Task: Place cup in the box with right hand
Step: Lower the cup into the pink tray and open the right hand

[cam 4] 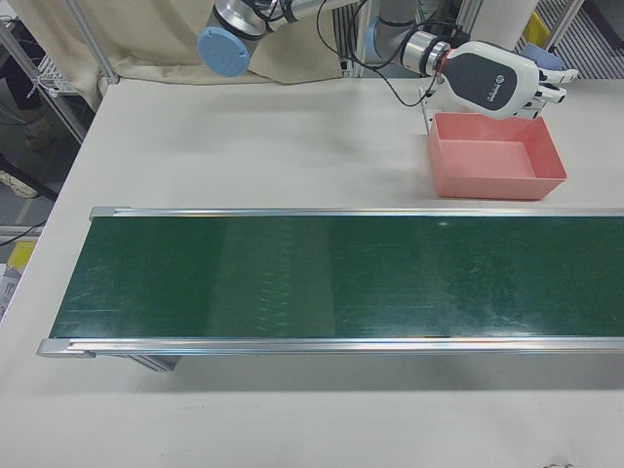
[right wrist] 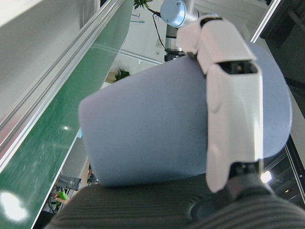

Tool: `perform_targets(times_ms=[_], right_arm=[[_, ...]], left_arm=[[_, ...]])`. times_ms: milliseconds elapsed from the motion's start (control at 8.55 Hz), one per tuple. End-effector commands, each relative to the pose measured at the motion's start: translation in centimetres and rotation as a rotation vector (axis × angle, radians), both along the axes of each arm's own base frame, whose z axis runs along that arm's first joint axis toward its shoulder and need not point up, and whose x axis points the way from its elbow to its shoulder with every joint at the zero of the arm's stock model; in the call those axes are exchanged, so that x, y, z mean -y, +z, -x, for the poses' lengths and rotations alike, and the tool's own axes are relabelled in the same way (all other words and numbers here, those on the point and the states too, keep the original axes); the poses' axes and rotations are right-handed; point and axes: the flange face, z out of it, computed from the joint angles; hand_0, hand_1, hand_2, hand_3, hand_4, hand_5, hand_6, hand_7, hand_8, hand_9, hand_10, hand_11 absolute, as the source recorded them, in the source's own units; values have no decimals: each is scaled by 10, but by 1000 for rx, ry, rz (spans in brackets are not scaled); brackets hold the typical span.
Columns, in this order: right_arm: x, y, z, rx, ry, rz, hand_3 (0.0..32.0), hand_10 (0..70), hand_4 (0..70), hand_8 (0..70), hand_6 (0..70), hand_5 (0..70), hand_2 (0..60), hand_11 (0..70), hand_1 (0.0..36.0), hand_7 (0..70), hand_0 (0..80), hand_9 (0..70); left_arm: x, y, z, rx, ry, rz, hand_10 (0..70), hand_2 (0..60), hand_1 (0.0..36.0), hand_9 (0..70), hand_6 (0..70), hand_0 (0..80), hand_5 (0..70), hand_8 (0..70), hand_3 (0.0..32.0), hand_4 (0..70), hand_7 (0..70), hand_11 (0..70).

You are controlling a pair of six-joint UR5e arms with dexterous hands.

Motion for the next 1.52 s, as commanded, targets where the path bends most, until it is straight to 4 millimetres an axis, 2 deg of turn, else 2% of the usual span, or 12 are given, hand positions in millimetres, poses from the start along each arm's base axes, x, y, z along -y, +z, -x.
perform_targets(times_ms=[0, 117, 234, 351, 585, 702, 819, 936, 1053, 1170, 1287, 1404], right_arm=[[-15, 0, 14, -6, -37, -4, 0, 110, 133, 54, 100, 100, 0, 191, 224, 320, 744, 128], [-16, 0, 15, -4, -40, -5, 0, 28, 117, 1, 59, 60, 0, 65, 127, 208, 607, 27], [-16, 0, 15, -2, -41, -4, 0, 0, 138, 0, 48, 28, 0, 8, 48, 208, 517, 27], [-16, 0, 15, -3, -40, -5, 0, 0, 147, 0, 53, 22, 0, 2, 29, 241, 495, 34], [-16, 2, 16, -5, -42, -3, 0, 0, 164, 1, 59, 25, 0, 10, 31, 267, 500, 39], [-15, 3, 14, -5, -41, -1, 0, 0, 142, 2, 61, 26, 5, 14, 51, 276, 490, 41], [-5, 1, 4, 2, -14, -1, 0, 3, 154, 2, 63, 27, 5, 17, 45, 282, 493, 42], [18, 1, -14, 12, 41, 4, 0, 5, 129, 3, 65, 28, 20, 21, 68, 288, 487, 43], [44, 10, -38, 18, 92, 24, 0, 9, 156, 3, 69, 35, 0, 29, 67, 300, 506, 46], [70, 33, -70, -1, 150, 61, 0, 41, 138, 50, 107, 56, 17, 78, 113, 454, 526, 152], [102, 58, -113, -30, 244, 100, 0, 63, 158, 103, 132, 62, 0, 109, 101, 555, 532, 239], [126, 84, -157, -74, 340, 138, 0, 62, 137, 99, 130, 61, 35, 107, 118, 547, 522, 234]], left_arm=[[0, 0, 0, -1, 0, 1, 0, 0, 0, 0, 0, 0, 0, 0, 0, 0, 0, 0], [0, 0, 0, 1, 0, 1, 0, 0, 0, 0, 0, 0, 0, 0, 0, 0, 0, 0], [0, 0, 0, 1, 0, 1, 0, 0, 0, 0, 0, 0, 0, 0, 0, 0, 0, 0], [0, 0, 0, 1, 0, 1, 0, 0, 0, 0, 0, 0, 0, 0, 0, 0, 0, 0], [0, 0, 0, 1, 0, 1, 0, 0, 0, 0, 0, 0, 0, 0, 0, 0, 0, 0], [0, 0, 0, 1, 0, 1, 0, 0, 0, 0, 0, 0, 0, 0, 0, 0, 0, 0], [0, 0, 0, 1, 0, 1, 0, 0, 0, 0, 0, 0, 0, 0, 0, 0, 0, 0], [0, 0, 0, 1, 0, 1, 0, 0, 0, 0, 0, 0, 0, 0, 0, 0, 0, 0], [0, 0, 0, 1, 0, 1, 0, 0, 0, 0, 0, 0, 0, 0, 0, 0, 0, 0], [0, 0, 0, 1, 0, 1, 0, 0, 0, 0, 0, 0, 0, 0, 0, 0, 0, 0], [0, 0, 0, 1, 0, 1, 0, 0, 0, 0, 0, 0, 0, 0, 0, 0, 0, 0], [0, 0, 0, 1, 1, 1, 0, 0, 0, 0, 0, 0, 0, 0, 0, 0, 0, 0]])
